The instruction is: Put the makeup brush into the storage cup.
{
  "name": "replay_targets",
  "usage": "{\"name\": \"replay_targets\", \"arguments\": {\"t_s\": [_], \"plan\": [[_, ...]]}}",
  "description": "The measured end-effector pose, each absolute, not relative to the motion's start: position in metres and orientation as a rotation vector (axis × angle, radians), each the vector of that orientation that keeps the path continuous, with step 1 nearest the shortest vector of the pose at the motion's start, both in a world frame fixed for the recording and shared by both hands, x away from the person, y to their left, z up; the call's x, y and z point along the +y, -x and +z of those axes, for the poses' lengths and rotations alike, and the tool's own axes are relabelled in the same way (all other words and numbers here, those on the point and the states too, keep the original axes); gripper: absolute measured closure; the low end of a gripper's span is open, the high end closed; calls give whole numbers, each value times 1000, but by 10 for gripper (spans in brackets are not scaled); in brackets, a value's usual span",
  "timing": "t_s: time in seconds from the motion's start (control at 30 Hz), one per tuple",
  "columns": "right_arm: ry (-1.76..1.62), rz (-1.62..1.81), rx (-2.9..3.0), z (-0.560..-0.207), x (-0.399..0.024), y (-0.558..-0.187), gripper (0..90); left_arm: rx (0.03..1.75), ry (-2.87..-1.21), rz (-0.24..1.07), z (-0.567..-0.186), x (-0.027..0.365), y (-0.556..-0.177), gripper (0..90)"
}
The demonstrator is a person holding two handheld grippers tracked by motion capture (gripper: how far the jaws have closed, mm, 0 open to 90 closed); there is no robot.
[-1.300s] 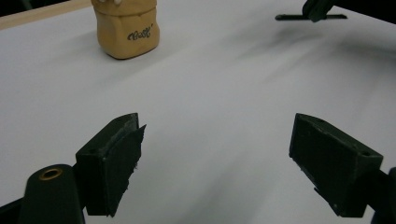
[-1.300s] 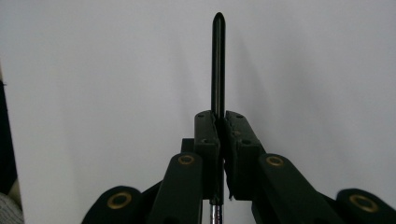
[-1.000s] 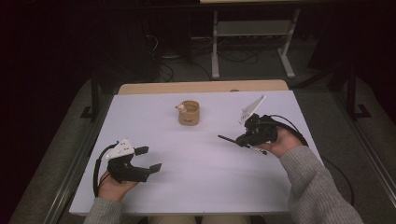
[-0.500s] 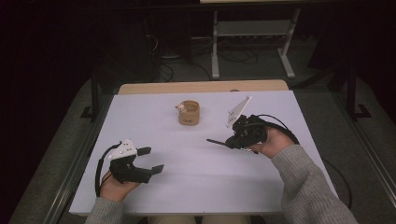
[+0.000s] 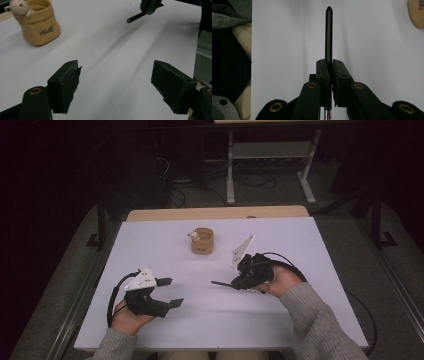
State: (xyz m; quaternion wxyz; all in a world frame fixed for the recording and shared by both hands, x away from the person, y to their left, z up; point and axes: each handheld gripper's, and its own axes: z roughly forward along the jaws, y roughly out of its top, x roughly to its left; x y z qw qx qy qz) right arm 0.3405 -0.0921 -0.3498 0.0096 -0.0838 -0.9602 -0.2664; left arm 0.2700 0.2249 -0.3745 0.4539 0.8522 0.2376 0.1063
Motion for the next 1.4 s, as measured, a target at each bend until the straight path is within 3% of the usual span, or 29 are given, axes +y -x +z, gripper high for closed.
{"name": "replay_targets", "arguments": {"t_s": [0.2,0.7,1.03,1.4], "plan": [[207,-822,-2978,-358,-78,-336,831,502,-2159,226,-362,209,-275,254],[59,-853,-2956,-360,-55,-319,831,339,-2305,134,-359,169,-285,438],[-34,-869,-2955,-356,-48,-305,831,220,-2416,30,-366,150,-283,624],[-65,-865,-2939,-357,-46,-301,831,125,-2467,15,-369,145,-279,797]]}}
